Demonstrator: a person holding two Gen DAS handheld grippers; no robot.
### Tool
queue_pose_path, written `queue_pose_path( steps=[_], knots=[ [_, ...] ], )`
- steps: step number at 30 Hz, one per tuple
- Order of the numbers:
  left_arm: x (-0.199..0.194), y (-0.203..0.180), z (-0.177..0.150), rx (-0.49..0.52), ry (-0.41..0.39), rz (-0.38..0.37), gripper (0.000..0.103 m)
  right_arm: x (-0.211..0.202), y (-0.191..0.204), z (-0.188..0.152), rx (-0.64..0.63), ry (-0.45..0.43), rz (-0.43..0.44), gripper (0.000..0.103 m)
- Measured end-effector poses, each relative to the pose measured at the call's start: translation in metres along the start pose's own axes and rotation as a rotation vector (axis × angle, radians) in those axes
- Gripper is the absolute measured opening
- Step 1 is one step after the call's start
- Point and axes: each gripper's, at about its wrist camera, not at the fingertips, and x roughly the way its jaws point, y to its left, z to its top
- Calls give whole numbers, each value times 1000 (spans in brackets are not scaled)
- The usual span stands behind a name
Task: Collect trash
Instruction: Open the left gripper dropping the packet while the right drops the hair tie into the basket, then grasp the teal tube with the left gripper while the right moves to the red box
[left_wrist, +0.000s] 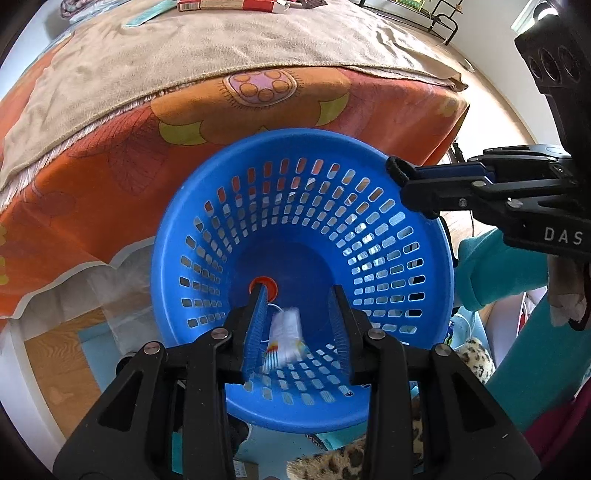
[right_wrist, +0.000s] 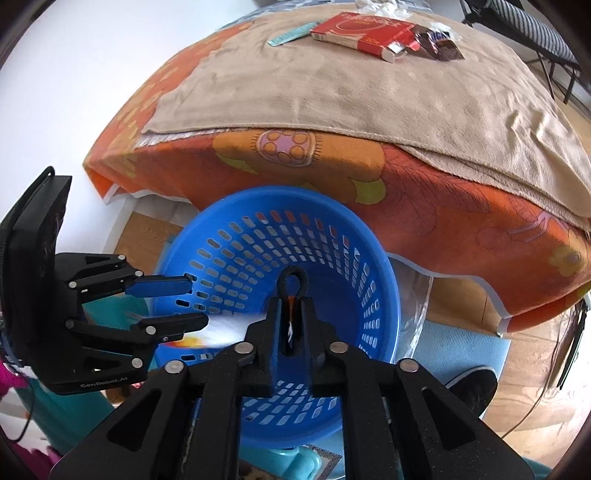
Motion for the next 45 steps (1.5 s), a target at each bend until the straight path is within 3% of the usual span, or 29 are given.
queue_pose_path(
  steps=[4, 6, 14, 26, 37, 43, 45],
  knots=[
    [-1, 1, 1, -7, -8, -1, 56, 0, 0, 1, 2, 7, -1, 31],
    [-2, 0, 2, -10, -14, -2, 56, 1, 0, 0, 0, 13, 0, 38],
    [-1, 1, 4, -21, -6, -1, 56, 4, -1, 1, 9, 31, 1, 51],
    [-13, 7, 19, -39, -42, 5, 56, -8, -7, 10, 43, -10, -5, 52],
    [-38, 28, 64, -57, -111, 38, 56, -35, -26, 42, 94, -108, -5, 52],
    [-48, 39, 96, -36, -143, 75, 56, -48, -30, 64, 56, -159, -29, 52],
    [-53, 46, 108, -36, -158, 80, 56, -53, -32, 74, 39, -169, -31, 58]
  ],
)
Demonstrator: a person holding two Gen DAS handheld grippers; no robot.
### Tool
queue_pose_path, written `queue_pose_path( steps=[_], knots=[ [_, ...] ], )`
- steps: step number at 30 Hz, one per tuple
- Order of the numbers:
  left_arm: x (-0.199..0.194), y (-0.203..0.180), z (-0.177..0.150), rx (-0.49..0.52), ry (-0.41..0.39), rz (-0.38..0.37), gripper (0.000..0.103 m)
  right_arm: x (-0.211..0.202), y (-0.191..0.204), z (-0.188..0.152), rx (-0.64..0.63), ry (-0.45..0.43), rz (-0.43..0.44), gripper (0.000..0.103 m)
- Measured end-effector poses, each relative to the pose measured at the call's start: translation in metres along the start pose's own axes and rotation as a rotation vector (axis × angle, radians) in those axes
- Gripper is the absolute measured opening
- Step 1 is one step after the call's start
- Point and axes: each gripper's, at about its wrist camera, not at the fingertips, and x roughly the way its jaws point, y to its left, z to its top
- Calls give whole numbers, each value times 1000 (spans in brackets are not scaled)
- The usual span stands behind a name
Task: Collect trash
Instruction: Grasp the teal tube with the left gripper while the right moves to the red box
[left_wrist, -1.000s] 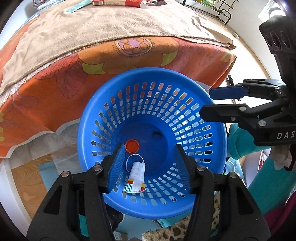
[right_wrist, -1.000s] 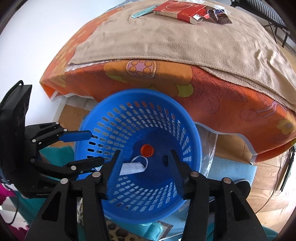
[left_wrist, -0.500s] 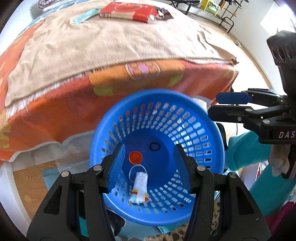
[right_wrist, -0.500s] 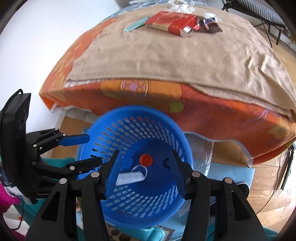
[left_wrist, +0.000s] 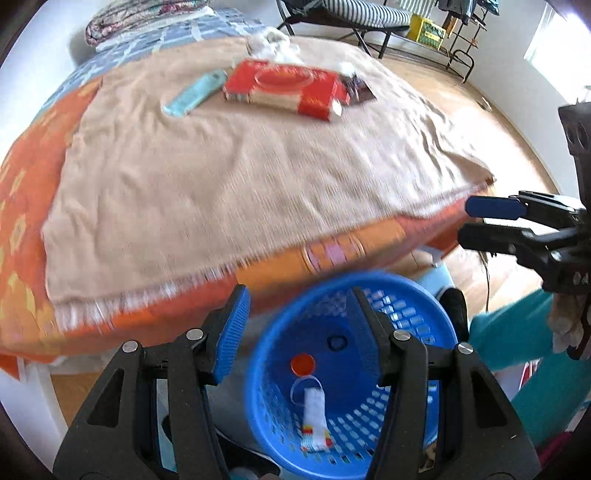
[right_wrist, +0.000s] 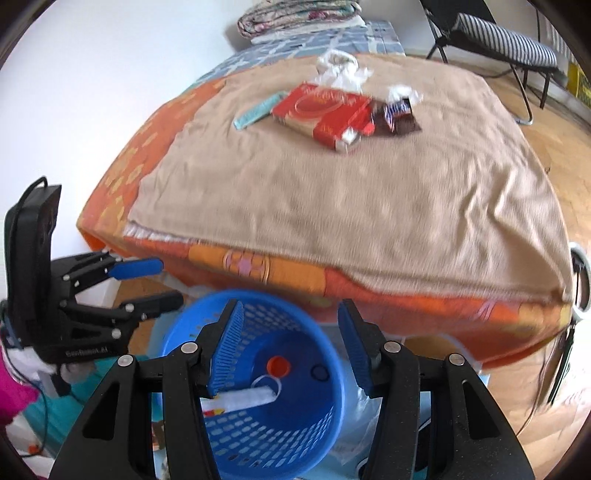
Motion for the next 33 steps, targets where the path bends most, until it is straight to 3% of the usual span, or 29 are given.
queue_pose_path(
  steps=[15, 25, 33],
  knots=[
    [12, 54, 106, 37, -76, 22, 56, 3, -6, 103, -170, -103, -44, 62],
    [57, 102, 169, 11, -49, 7, 56, 55, -27, 169, -140, -61, -18, 63],
    [99, 114, 202, 84, -3, 63, 56, 82, -45, 195, -96, -41, 25, 69]
  ],
)
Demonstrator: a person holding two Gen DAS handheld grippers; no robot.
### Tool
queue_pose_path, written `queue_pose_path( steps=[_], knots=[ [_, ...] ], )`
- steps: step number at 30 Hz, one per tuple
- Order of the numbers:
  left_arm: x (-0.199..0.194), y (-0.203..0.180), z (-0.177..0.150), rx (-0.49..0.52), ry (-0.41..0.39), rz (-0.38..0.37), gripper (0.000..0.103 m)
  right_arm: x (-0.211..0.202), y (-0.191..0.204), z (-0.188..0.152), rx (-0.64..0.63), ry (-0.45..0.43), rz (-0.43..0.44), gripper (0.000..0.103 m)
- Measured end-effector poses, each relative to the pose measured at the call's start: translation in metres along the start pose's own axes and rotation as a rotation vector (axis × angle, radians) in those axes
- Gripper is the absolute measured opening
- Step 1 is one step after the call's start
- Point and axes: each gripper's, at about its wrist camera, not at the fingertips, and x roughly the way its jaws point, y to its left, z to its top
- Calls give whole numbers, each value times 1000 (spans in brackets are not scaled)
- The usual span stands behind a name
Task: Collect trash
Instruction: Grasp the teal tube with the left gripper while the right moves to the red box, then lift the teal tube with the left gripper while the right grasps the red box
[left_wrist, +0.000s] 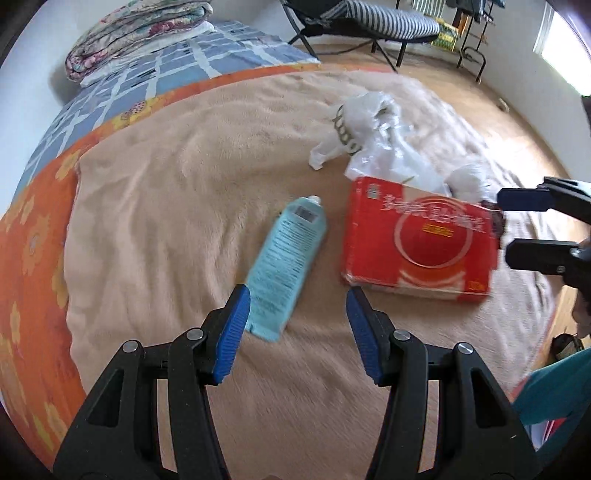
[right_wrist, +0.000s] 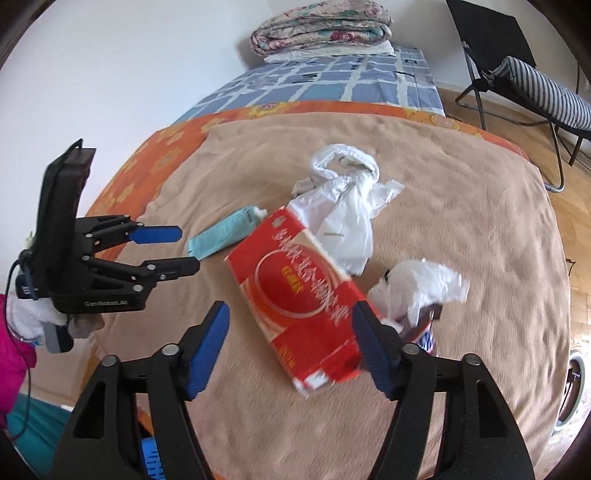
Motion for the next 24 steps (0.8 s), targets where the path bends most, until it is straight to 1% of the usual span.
queue_pose_path(
  steps=[5, 9, 10, 11, 15, 19, 21, 22, 24],
  knots=[
    [26, 0, 5, 36, 55, 57, 56, 15, -6, 6, 17, 19, 12, 70],
    [33, 2, 9, 33, 45, 46, 55, 27, -9, 9, 14, 32, -14, 70],
    [34, 3, 11, 27, 42, 44, 50, 29, -9, 10, 13, 34, -16, 70],
    [35, 4, 11, 24, 42, 47, 47, 31, -10, 10, 16, 35, -17, 70],
    [35, 4, 13, 22, 42, 51, 43, 39, -11, 10, 28, 48, -21, 70],
    [32, 6, 9, 22, 40, 54, 40, 46, -1, 7, -24, 68, -30, 70],
    [29, 11, 6, 5, 38, 57, 39, 47, 6, 5, -57, 79, -42, 75],
    [27, 13, 4, -2, 38, 57, 38, 47, 12, 3, -91, 82, -47, 76],
    [24, 17, 1, -10, 37, 62, 38, 48, 23, 0, -162, 94, -53, 82]
  ],
)
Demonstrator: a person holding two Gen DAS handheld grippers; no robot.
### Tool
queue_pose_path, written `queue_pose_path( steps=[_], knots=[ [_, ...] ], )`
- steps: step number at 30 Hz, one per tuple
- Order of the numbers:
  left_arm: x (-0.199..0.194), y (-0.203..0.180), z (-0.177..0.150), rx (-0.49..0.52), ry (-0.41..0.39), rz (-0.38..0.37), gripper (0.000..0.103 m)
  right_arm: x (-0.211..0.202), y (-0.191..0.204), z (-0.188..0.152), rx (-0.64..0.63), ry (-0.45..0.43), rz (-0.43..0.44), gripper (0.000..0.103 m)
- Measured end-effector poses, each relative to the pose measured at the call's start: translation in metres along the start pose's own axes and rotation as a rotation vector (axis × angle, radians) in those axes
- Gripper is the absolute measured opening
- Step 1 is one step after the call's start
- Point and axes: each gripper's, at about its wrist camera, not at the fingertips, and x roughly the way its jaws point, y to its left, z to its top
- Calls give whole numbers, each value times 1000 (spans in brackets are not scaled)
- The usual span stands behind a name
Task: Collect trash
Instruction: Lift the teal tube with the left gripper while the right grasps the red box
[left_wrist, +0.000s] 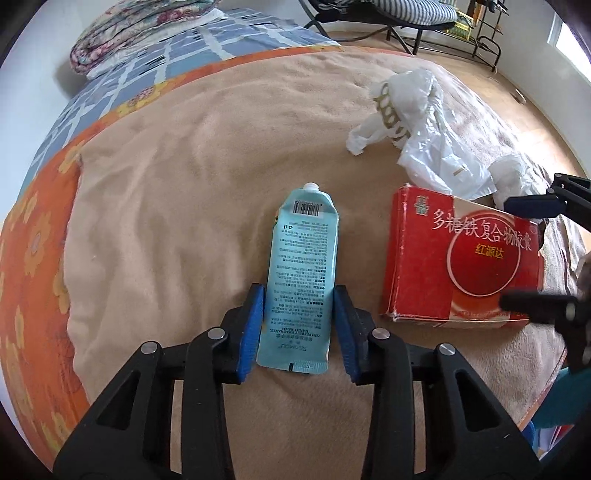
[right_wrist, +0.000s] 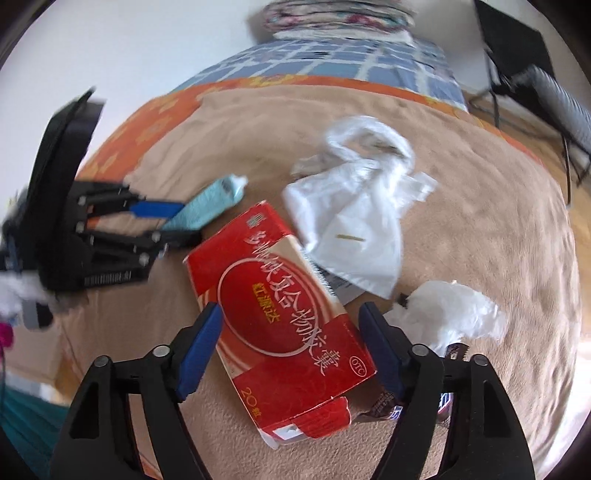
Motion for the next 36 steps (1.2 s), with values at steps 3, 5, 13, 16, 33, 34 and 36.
queue_pose_path(
  steps=[3, 5, 13, 16, 33, 34, 36],
  knots=[
    [-3, 4, -5, -4, -1, 0, 38, 5, 22, -6, -145, 42, -25, 82],
    [-5, 4, -7, -5, -1, -3, 38, 10, 33, -10, -200, 57, -46, 82],
    [-2, 2, -7, -9, 7, 16, 38, 15, 33, -6, -156, 63, -12, 84],
    [-2, 0, -8, 5, -2, 28, 38, 20, 36, -6, -179, 96, -3, 85],
    [-15, 5, -25, -24, -15, -15, 37, 26, 52, -11, -208, 107, -46, 88],
    [-15, 5, -28, -19, 2, -40, 37, 22, 52, -13, -211, 106, -36, 88],
    [-16, 0, -34, -2, 26, -51, 37, 17, 54, -16, -221, 104, -33, 88]
  ],
)
